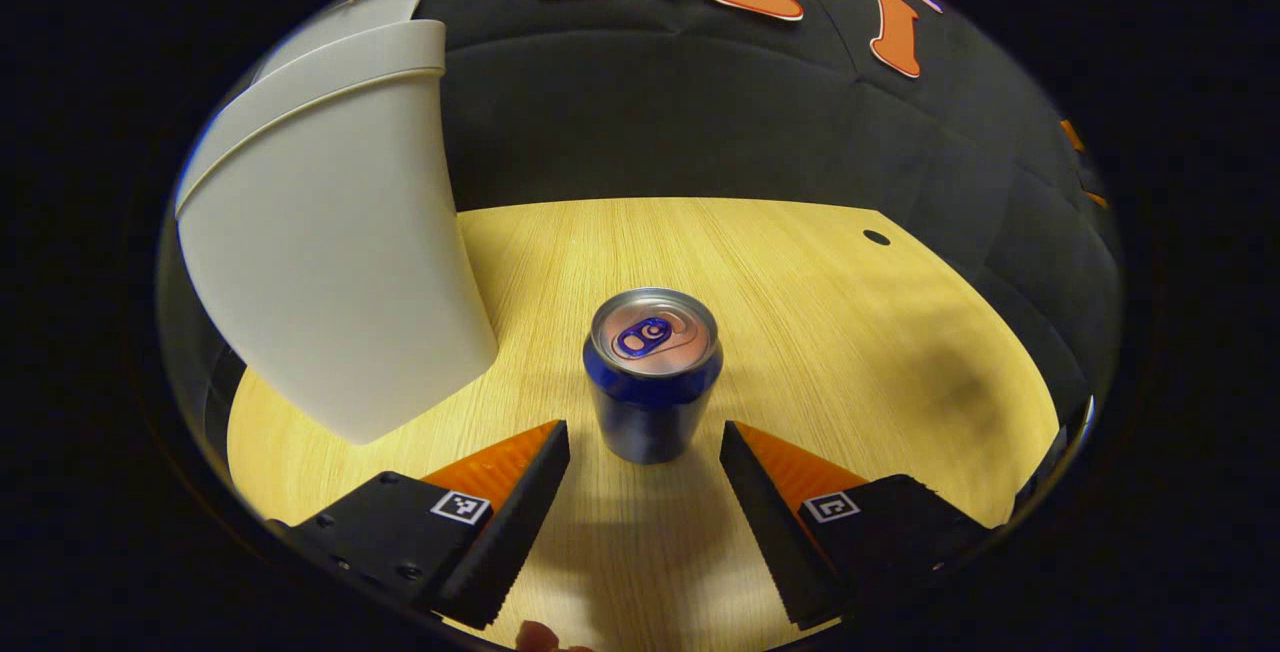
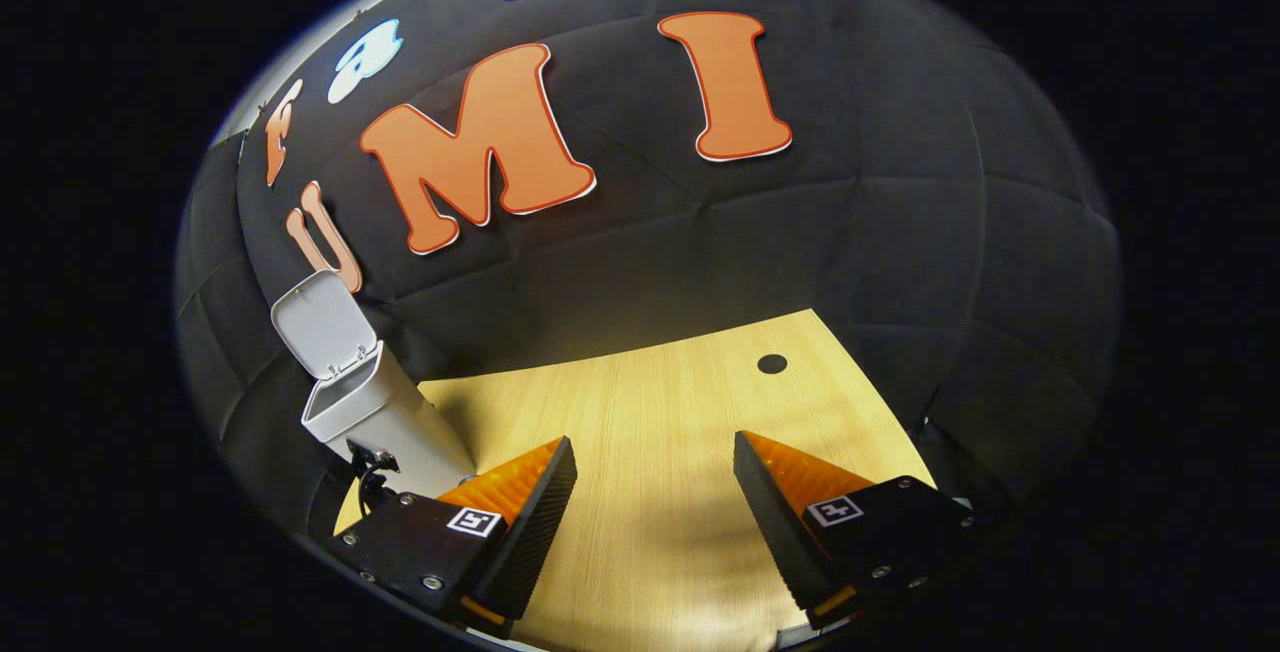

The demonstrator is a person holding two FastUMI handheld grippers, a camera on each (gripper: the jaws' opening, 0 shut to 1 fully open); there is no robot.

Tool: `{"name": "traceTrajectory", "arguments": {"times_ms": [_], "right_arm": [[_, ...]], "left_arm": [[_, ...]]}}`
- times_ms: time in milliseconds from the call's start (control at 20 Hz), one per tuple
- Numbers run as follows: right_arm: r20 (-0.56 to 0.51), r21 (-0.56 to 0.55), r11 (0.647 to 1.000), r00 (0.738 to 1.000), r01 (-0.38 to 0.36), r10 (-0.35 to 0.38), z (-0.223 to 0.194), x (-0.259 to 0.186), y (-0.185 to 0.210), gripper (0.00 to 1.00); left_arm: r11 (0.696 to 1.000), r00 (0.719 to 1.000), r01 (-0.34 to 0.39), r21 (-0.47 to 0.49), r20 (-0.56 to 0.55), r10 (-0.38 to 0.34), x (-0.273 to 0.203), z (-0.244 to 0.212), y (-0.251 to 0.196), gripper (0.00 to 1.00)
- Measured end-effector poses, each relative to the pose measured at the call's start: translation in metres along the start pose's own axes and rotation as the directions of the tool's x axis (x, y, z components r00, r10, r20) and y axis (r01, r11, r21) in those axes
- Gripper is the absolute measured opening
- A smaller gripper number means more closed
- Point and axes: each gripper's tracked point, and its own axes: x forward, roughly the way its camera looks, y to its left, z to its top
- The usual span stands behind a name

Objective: Press the lid of the desktop garbage bin to open it, pick up the crumpled paper on the desktop and throw it into the bin, then pick up the pop can on the desktop and drop it into the bin, and finally close the garbage bin lid.

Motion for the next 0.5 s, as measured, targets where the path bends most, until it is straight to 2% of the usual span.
{"name": "traceTrajectory", "arguments": {"times_ms": [350,450,500], "right_arm": [[-0.029,-0.004,1.000,0.999,0.014,-0.014,-0.006,0.008,-0.008,0.95],[-0.034,-0.011,1.000,0.999,0.013,-0.013,-0.007,0.011,-0.006,0.95],[-0.037,-0.014,1.000,0.999,0.009,-0.010,-0.008,0.012,-0.004,0.95]], "left_arm": [[0.999,1.000,-0.019,0.037,0.014,0.019,-0.002,0.017,-0.002,0.98],[1.000,1.000,-0.010,0.030,0.015,0.009,0.001,0.012,-0.004,0.83],[1.000,1.000,-0.001,0.016,0.024,0.001,-0.003,0.016,-0.004,0.83]]}}
